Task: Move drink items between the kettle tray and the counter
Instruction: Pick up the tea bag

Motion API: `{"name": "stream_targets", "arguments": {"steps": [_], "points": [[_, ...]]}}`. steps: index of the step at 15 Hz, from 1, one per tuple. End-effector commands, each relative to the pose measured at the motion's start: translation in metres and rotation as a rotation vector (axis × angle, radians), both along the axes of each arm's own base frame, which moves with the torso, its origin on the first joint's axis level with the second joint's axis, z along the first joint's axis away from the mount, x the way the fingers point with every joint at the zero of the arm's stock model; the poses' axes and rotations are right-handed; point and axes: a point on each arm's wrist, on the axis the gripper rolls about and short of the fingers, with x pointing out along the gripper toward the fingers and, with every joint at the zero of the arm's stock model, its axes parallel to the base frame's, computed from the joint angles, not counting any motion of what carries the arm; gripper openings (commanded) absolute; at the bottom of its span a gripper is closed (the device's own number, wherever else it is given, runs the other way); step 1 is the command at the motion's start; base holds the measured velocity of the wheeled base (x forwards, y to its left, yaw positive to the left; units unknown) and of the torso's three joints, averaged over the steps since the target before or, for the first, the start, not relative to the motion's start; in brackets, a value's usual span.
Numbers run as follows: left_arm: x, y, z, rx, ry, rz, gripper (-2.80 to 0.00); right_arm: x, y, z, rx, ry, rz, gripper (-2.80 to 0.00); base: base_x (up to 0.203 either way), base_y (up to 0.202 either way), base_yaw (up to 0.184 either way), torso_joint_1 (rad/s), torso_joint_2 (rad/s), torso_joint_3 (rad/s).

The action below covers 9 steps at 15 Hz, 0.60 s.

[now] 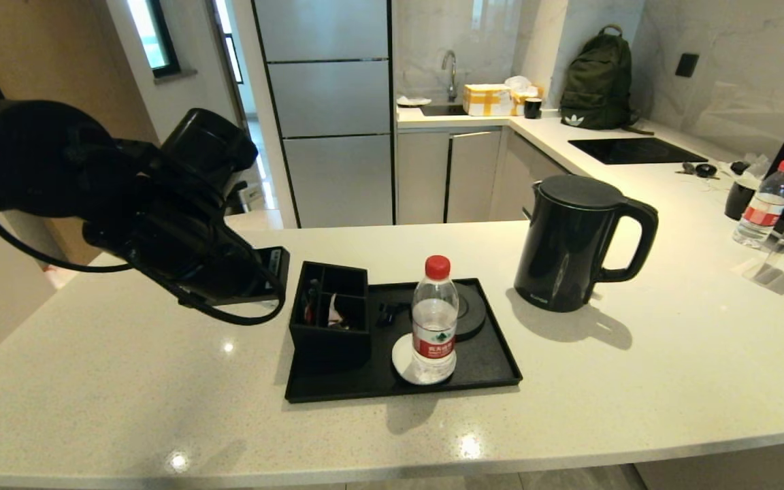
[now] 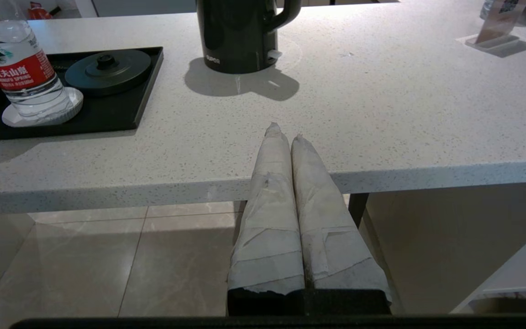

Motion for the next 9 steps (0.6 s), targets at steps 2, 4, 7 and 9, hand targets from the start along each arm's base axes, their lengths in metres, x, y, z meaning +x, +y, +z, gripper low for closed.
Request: {"name": "stream_targets", "arguments": {"steps": [2,4,7,9], "points": [[0.006,-0.010,-0.006,0.012,0.016,-0.024,-2.80,0.000,0.000,0.000,-0.001,0.002,0.000,-2.80,0.000,0.000,0.000,0.000,0.00,0.000],[0.011,-0.024,-0.014,0.032,0.032,-0.068,-2.80,0.000,0.000,0.000,-0.001,0.002,-0.001,-2.80,0.000,0.000,0.000,0.000,0.00,0.000],[0.015,-0.031,-0.020,0.048,0.043,-0.092,-2.80,0.000,0.000,0.000,-0.001,0.002,0.000,-2.80,0.000,0.000,0.000,0.000,0.00,0.000],[0.021,-0.034,-0.022,0.050,0.042,-0.095,-2.80,0.000,0.000,0.000,-0.001,0.002,0.000,-2.80,0.000,0.000,0.000,0.000,0.00,0.000]]}}
